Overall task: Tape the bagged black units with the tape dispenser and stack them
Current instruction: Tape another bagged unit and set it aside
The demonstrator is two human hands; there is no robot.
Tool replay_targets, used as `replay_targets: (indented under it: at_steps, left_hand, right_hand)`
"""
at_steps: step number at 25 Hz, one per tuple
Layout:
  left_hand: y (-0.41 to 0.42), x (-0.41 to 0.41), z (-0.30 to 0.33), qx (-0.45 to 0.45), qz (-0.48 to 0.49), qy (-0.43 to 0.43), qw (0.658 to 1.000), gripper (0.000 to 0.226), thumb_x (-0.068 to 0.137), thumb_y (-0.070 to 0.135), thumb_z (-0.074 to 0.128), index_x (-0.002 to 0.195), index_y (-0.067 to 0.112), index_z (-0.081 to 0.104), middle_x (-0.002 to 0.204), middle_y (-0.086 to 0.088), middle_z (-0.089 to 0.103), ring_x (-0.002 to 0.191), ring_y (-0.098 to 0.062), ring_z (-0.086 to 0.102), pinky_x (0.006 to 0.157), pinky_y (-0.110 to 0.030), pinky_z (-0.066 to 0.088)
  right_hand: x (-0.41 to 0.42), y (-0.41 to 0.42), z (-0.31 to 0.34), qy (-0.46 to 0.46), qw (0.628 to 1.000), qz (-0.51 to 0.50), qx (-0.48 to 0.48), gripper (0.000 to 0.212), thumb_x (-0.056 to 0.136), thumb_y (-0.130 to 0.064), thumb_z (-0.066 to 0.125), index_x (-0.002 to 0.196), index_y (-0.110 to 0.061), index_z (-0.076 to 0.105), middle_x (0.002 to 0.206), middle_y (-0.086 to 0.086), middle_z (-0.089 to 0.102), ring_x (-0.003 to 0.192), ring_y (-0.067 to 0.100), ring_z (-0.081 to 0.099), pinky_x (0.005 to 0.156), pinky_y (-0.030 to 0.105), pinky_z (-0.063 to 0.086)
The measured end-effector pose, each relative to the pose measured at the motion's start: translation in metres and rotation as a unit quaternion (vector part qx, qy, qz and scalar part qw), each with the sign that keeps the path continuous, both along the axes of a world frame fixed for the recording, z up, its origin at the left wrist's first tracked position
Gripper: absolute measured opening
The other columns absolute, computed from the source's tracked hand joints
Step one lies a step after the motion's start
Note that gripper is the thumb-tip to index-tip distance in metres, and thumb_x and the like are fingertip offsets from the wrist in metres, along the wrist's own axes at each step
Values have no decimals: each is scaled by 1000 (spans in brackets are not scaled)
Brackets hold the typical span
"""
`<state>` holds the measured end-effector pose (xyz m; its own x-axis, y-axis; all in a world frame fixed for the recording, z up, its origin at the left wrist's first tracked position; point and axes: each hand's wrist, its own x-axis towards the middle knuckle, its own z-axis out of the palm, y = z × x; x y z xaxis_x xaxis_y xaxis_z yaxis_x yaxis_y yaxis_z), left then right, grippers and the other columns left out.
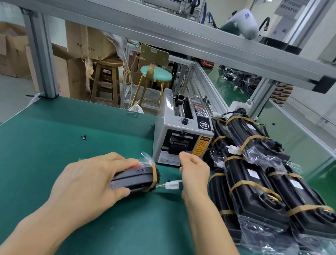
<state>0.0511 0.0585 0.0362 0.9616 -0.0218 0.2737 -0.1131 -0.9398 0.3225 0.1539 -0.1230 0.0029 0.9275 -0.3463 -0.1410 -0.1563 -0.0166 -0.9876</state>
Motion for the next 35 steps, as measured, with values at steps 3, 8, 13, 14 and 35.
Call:
replay_targets:
  at_steps: [3, 8, 13, 14, 35]
  left_hand:
    - [-1, 1, -2, 7, 8, 5, 1000, 50, 77, 51, 65, 122, 60, 45, 114, 39, 51, 99, 4, 54, 61, -10, 27]
    - [-2, -1, -4, 4, 4, 1, 1000, 51, 78, 53, 63, 124, 60, 42, 116, 39, 50, 102, 5, 53, 68, -16, 34]
    - [-2, -3, -5, 6, 3, -4, 1000, 51, 79, 53, 60, 125, 60, 39, 117, 38, 48, 102, 4, 52, 74, -17, 38]
    - [-3, -3, -5, 7, 2, -6, 1000, 51, 79, 54, 60, 125, 61, 38, 118, 38, 48, 102, 2, 52, 75, -17, 38]
    - [-13, -2, -5, 0, 71, -3, 997, 54, 79, 51, 63, 128, 58, 41, 116, 32, 53, 101, 0, 53, 66, -20, 31]
  right_hand:
    - [15, -5, 2, -16, 997, -57, 40, 17, 88, -17, 66, 74, -25, 70, 70, -11, 61, 70, 10, 52, 80, 28, 47]
    - [29, 5, 9, -7, 995, -65, 72, 15, 84, -20, 72, 70, -24, 68, 65, -6, 55, 57, 8, 39, 66, 28, 38]
    - [35, 7, 10, 16, 991, -82, 103, 5, 81, -15, 75, 81, -14, 71, 71, -2, 56, 55, 8, 37, 57, 22, 35]
    - [36, 8, 11, 18, 990, -87, 112, 5, 81, -13, 75, 81, -13, 70, 69, -2, 54, 55, 8, 37, 55, 21, 34]
    - [-68, 33, 9, -22, 974, 190, 121, 15, 85, -9, 67, 73, -10, 78, 129, 2, 58, 94, -28, 49, 78, 9, 34]
